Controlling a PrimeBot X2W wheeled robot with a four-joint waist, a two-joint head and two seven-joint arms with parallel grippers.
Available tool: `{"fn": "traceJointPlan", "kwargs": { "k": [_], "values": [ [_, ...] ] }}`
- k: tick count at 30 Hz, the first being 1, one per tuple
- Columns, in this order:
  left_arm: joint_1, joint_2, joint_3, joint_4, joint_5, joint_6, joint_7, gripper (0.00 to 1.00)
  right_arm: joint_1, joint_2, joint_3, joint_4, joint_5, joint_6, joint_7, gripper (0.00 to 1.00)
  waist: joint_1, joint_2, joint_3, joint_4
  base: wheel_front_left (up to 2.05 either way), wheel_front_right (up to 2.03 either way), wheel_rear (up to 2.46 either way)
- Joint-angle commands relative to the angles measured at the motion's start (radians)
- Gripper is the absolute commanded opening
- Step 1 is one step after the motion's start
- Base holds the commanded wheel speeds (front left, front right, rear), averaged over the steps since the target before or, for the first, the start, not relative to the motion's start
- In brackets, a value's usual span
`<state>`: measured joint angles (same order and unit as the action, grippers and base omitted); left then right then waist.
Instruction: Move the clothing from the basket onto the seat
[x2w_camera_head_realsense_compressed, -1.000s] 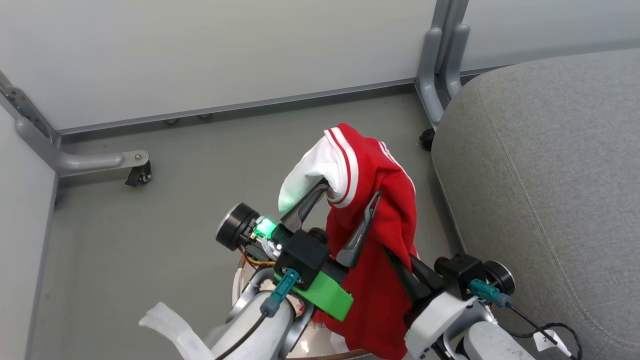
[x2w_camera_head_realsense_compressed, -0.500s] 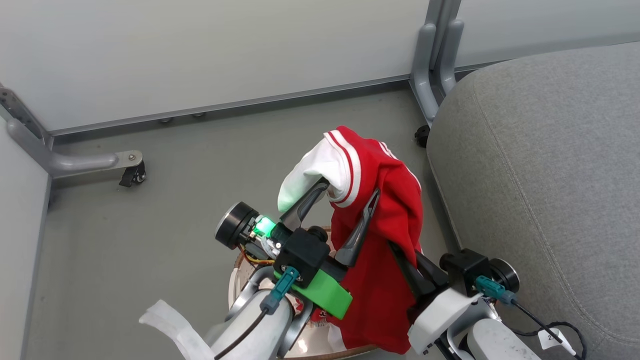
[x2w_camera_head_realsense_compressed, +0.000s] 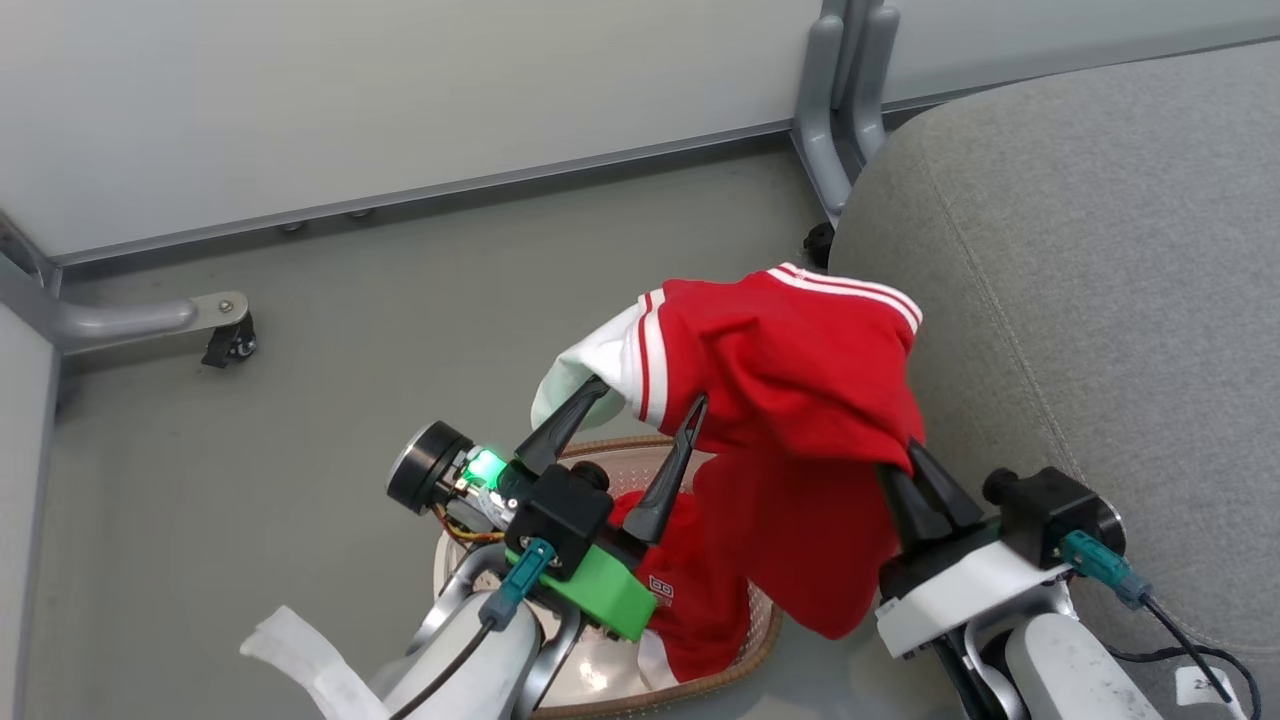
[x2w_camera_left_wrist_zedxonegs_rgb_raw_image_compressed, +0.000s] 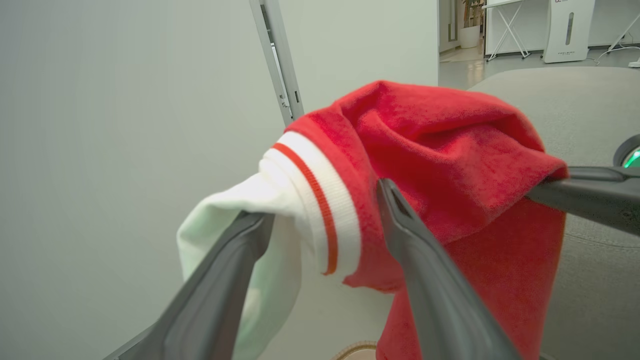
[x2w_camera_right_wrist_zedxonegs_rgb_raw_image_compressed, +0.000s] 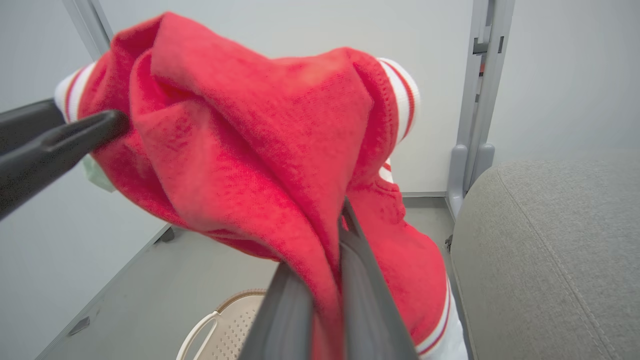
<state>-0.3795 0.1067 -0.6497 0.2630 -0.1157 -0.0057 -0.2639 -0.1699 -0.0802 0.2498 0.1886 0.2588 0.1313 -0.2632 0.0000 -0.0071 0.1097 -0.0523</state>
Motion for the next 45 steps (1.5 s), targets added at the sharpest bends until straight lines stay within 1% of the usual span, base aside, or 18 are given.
{"fn": "traceJointPlan", "kwargs": {
  "k": [1, 3, 6, 11, 16, 27, 33, 37, 40, 42, 45],
  "values": [
    [0.014, 0.011, 0.005, -0.003, 0.003, -0.001, -0.001, 1.00, 0.015, -0.003, -0.017, -0.030, 0.007, -0.001, -0.002, 0.00, 0.0000, 0.0071, 0.023, -0.031, 0.00, 0.00, 0.00],
    [0.018, 0.023, 0.011, -0.008, 0.006, -0.001, -0.001, 1.00, 0.024, 0.001, -0.034, -0.073, 0.015, -0.001, -0.002, 0.00, 0.0000, 0.0071, 0.037, -0.055, 0.00, 0.00, 0.00],
    [0.029, 0.037, 0.016, -0.016, 0.003, -0.014, -0.001, 1.00, 0.038, 0.009, -0.066, -0.138, 0.036, -0.001, -0.002, 0.00, 0.0000, 0.0071, 0.058, -0.098, 0.00, 0.00, 0.00],
    [0.041, 0.052, 0.015, -0.023, -0.018, -0.053, -0.001, 1.00, 0.062, 0.019, -0.115, -0.226, 0.071, -0.001, -0.002, 0.00, 0.0000, 0.0071, 0.091, -0.164, 0.00, 0.00, 0.00],
    [0.047, 0.071, 0.017, -0.029, -0.030, -0.080, -0.001, 1.00, 0.088, 0.026, -0.162, -0.298, 0.098, -0.001, -0.002, 0.00, 0.0000, 0.0071, 0.124, -0.236, 0.00, 0.00, 0.00],
    [0.052, 0.110, 0.012, -0.025, -0.016, -0.094, -0.001, 1.00, 0.170, 0.029, -0.203, -0.396, 0.147, -0.001, -0.002, 0.00, 0.0000, 0.0071, 0.167, -0.408, 0.00, 0.00, 0.00],
    [0.039, 0.130, -0.002, -0.018, -0.010, -0.100, 0.000, 1.00, 0.202, 0.030, -0.221, -0.421, 0.198, -0.001, -0.002, 0.00, 0.0000, 0.0071, 0.196, -0.483, 0.00, 0.00, 0.00],
    [0.022, 0.139, -0.016, -0.014, -0.015, -0.106, 0.007, 1.00, 0.185, 0.030, -0.231, -0.441, 0.233, -0.001, -0.002, 0.00, 0.0000, 0.0071, 0.223, -0.509, 0.00, 0.00, 0.00],
    [0.011, 0.148, -0.025, -0.027, -0.023, -0.109, 0.024, 1.00, 0.139, 0.029, -0.243, -0.462, 0.225, -0.001, -0.002, 0.00, 0.0000, 0.0071, 0.257, -0.517, 0.00, 0.00, 0.00],
    [-0.005, 0.157, -0.038, -0.045, -0.023, -0.113, 0.042, 1.00, 0.086, 0.029, -0.267, -0.473, 0.236, -0.001, -0.002, 0.00, 0.0000, 0.0071, 0.297, -0.511, 0.00, 0.00, 0.00],
    [-0.032, 0.175, -0.057, -0.074, -0.018, -0.116, 0.069, 1.00, -0.035, 0.030, -0.315, -0.479, 0.225, -0.001, -0.002, 0.00, 0.0000, 0.0071, 0.364, -0.490, 0.00, 0.00, 0.00]
  ]
}}
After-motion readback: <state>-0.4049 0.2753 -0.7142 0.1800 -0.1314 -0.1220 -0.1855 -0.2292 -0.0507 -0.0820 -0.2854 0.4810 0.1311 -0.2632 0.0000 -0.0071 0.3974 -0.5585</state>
